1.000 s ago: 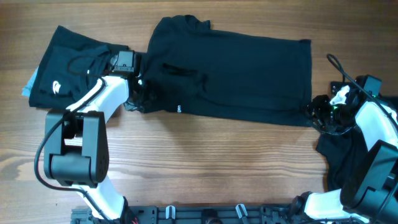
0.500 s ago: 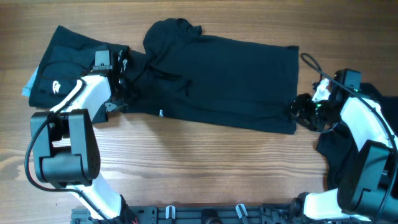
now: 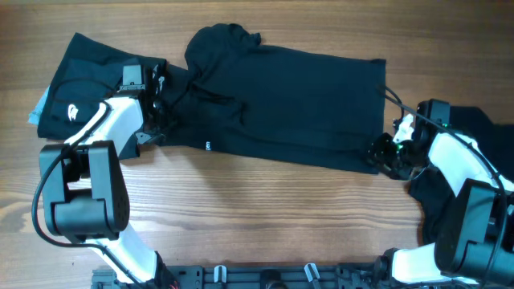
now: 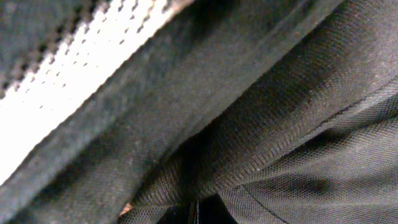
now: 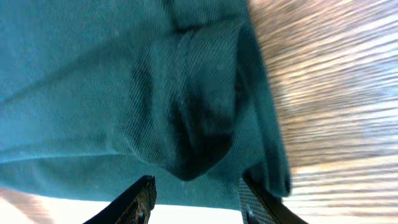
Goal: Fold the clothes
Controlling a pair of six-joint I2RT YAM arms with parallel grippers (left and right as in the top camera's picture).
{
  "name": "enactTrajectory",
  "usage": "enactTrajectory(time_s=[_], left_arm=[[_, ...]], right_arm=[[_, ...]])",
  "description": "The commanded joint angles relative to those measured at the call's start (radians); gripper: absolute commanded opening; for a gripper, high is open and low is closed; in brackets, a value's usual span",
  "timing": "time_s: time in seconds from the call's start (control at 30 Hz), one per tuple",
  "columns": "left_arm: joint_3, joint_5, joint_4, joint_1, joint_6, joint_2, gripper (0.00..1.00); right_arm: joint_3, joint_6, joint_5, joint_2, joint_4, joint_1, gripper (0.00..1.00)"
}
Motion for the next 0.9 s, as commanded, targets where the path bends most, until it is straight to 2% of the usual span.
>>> enactTrajectory(time_s=[0.0,0.13,0.27,0.5,0.53,0.57,0.6,0.67,0.73,0.87], left_arm=[[-0.024,-0.058,0.008,0.014,0.009,0.038,0.04],[-0.024,-0.058,0.008,0.014,0.009,0.038,0.04],[-0.024,-0.058,0.009,0.014,0.009,0.038,0.04],[-0.024,-0.058,0.012,0.014,0.009,0.038,0.04],[-0.024,-0.058,0.012,0.014,0.009,0.038,0.04],[-0.024,-0.058,0.012,0.014,0.009,0.038,0.04],[-0.024,-0.058,0.012,0.014,0.009,0.038,0.04],[-0.024,-0.057,0.012,0.014,0.009,0.038,0.05],[-0.024,-0.046,0.011,0.014,0.017,0.033,0.05],[0.005,0.113,-0.027,0.014,0.173,-0.043,0.04]], right_arm=[[-0.010,-0.001,-0.050,0.011,0.023,0.003,0.46],[-0.010,0.050,-0.046,0.011,0.110,0.003,0.32],[-0.009,0.100,-0.042,0.011,0.178,0.003,0.04],[-0.009,0.214,-0.047,0.011,0.325,0.003,0.04],[-0.009,0.232,-0.047,0.011,0.350,0.003,0.13],[-0.009,0.243,-0.047,0.011,0.365,0.003,0.31],[-0.009,0.247,-0.046,0.011,0.373,0.003,0.44],[-0.006,0.230,-0.050,0.011,0.383,0.003,0.44],[0.014,0.147,-0.069,0.011,0.336,0.003,0.39],[0.043,0.030,-0.101,-0.018,0.204,0.003,0.40]])
